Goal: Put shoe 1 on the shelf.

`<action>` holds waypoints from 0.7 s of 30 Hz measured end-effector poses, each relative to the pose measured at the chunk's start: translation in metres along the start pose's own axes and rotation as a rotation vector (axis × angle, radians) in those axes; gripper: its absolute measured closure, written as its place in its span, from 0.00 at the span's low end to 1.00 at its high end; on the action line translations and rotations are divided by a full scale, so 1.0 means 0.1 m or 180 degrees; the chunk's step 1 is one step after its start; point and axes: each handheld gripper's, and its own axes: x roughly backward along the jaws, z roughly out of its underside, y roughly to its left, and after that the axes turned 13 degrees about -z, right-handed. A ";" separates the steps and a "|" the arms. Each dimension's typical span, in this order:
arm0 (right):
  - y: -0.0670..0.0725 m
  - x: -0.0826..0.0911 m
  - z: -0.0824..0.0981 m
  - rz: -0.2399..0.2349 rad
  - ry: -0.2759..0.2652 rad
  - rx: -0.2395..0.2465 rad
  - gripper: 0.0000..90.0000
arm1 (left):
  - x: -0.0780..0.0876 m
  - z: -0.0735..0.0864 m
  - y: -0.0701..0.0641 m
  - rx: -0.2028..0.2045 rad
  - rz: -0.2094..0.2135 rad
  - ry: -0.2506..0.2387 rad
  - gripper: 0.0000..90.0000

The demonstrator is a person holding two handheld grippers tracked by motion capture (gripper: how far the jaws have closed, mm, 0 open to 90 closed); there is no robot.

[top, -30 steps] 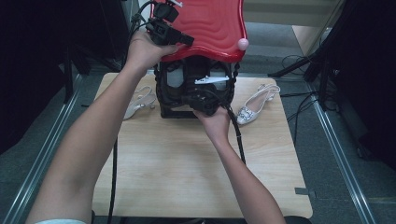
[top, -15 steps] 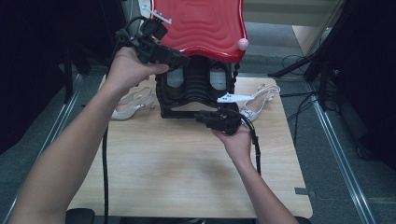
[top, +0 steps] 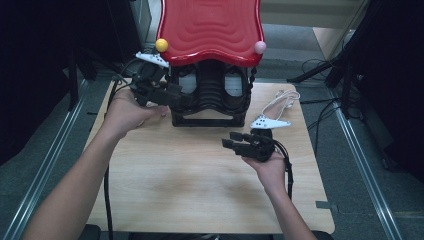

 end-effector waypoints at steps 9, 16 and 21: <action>-0.11 0.11 0.19 0.0084 0.0073 -0.0049 0.59 | -0.22 0.59 -0.02 0.0083 0.0105 0.0127 0.43; -0.17 0.18 0.27 0.0131 0.0128 -0.0021 0.59 | -0.37 0.98 -0.03 0.0098 -0.0004 0.0184 0.44; -0.21 0.18 0.30 0.0149 0.0143 -0.0055 0.59 | -0.42 1.19 0.05 0.0218 0.0017 0.0211 0.45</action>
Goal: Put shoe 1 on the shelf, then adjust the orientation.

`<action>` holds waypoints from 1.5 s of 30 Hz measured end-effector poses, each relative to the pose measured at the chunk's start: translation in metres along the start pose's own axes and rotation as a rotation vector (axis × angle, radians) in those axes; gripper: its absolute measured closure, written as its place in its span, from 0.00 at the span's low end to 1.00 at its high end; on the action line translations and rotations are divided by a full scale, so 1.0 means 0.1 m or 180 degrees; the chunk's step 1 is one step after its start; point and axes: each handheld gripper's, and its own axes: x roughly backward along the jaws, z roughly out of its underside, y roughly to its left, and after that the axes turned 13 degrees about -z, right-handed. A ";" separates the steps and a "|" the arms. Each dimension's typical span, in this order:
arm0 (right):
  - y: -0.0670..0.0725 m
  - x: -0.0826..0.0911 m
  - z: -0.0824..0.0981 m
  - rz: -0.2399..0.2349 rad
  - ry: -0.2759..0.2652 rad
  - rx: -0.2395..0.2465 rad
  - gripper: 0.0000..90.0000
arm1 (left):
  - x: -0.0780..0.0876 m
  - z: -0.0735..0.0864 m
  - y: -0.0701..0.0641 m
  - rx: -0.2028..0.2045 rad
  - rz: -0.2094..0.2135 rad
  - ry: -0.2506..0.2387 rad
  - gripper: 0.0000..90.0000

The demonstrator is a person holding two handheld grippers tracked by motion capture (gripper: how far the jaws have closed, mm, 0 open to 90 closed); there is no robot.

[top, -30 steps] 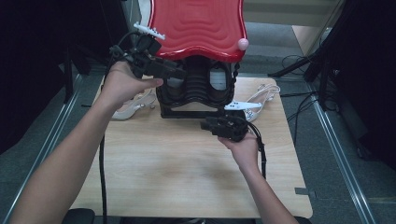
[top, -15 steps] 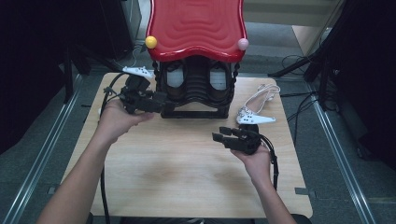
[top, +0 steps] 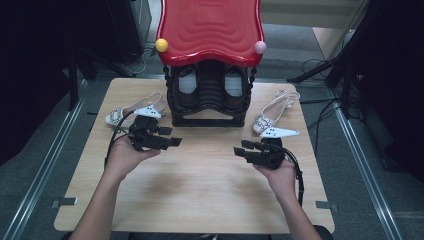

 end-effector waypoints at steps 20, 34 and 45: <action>-0.07 -0.05 0.05 0.0037 0.0075 -0.0049 0.58 | 0.01 0.26 0.39 0.0295 -0.0151 0.0037 0.48; -0.05 -0.09 0.07 0.0101 0.0177 0.0001 0.59 | 0.02 0.45 0.81 0.0685 -0.0388 -0.0023 1.00; -0.04 -0.09 0.09 0.0124 0.0170 -0.0031 0.57 | 0.06 0.27 1.18 0.0942 -0.0506 -0.0090 1.00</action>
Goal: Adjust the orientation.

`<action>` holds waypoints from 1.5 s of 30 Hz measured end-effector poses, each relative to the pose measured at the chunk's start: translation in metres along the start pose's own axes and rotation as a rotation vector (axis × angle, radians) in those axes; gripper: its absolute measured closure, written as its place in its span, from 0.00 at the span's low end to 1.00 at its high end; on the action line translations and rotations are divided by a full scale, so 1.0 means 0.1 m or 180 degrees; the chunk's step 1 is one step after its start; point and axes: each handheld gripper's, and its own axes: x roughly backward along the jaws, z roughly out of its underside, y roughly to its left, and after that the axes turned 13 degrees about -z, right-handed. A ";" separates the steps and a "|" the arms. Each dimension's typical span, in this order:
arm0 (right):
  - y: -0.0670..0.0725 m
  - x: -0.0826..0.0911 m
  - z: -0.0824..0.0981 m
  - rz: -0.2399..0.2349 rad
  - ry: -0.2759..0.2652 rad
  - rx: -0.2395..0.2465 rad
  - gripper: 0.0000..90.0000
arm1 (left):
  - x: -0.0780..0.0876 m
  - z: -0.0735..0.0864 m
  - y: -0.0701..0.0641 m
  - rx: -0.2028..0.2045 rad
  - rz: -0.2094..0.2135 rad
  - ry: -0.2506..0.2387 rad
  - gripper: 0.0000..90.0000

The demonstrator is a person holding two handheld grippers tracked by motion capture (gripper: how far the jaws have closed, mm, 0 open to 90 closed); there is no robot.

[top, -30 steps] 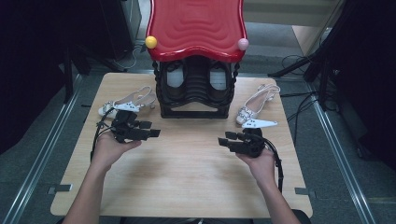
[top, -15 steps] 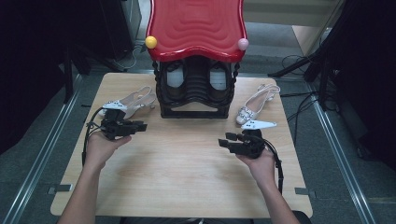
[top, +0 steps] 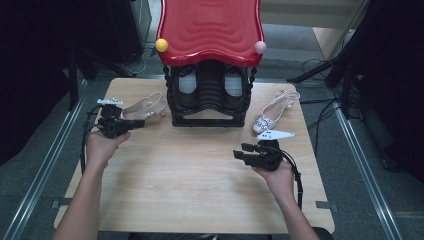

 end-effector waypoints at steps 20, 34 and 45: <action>-0.06 0.02 0.03 0.0034 0.0008 -0.0083 0.57 | -0.39 -0.53 0.20 0.0108 -0.0275 0.0049 1.00; -0.08 0.02 0.06 0.0067 0.0059 -0.0120 0.56 | -0.62 -0.45 0.11 0.0121 -0.0178 0.0196 1.00; -0.09 0.02 0.04 0.0063 0.0038 -0.0141 0.56 | -0.55 -0.30 0.12 0.0081 -0.0173 0.0328 1.00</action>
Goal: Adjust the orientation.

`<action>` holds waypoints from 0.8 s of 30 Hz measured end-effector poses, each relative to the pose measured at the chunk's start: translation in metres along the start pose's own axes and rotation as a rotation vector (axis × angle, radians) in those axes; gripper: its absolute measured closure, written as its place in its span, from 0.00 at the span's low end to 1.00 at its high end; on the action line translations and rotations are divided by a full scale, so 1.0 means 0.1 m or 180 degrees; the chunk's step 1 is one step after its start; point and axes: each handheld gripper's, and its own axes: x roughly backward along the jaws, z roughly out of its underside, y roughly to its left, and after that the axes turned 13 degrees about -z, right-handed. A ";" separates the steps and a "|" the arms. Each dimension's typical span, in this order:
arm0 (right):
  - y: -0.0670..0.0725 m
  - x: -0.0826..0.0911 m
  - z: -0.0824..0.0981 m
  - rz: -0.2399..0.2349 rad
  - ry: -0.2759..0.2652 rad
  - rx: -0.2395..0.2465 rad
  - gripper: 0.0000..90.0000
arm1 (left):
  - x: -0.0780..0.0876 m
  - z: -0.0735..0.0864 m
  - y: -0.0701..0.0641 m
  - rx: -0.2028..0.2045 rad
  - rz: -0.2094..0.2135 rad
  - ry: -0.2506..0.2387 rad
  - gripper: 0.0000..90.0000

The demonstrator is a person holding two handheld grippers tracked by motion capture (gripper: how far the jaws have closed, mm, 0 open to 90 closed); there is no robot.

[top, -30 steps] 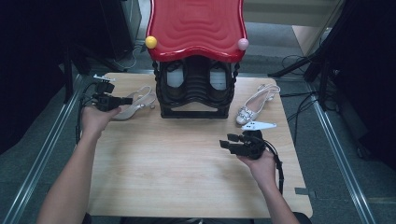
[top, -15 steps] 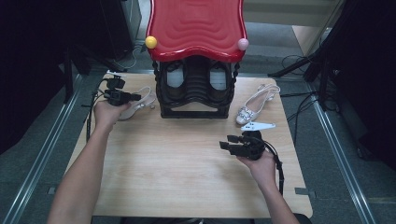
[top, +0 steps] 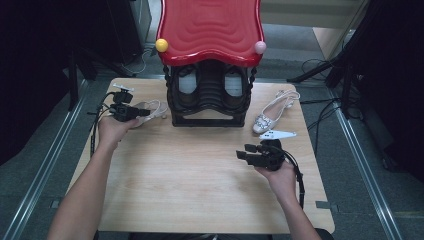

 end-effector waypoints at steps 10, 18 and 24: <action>-0.01 -0.02 -0.03 -0.0032 -0.0031 0.0008 0.56 | 0.02 0.08 0.03 -0.0013 -0.0022 0.0080 1.00; -0.01 -0.06 -0.06 -0.0058 -0.0010 0.0012 0.56 | 0.04 0.12 0.06 -0.0021 -0.0106 0.0130 1.00; -0.01 -0.07 -0.07 -0.0065 0.0003 0.0020 0.56 | 0.06 0.07 0.01 -0.0020 -0.0109 0.0104 1.00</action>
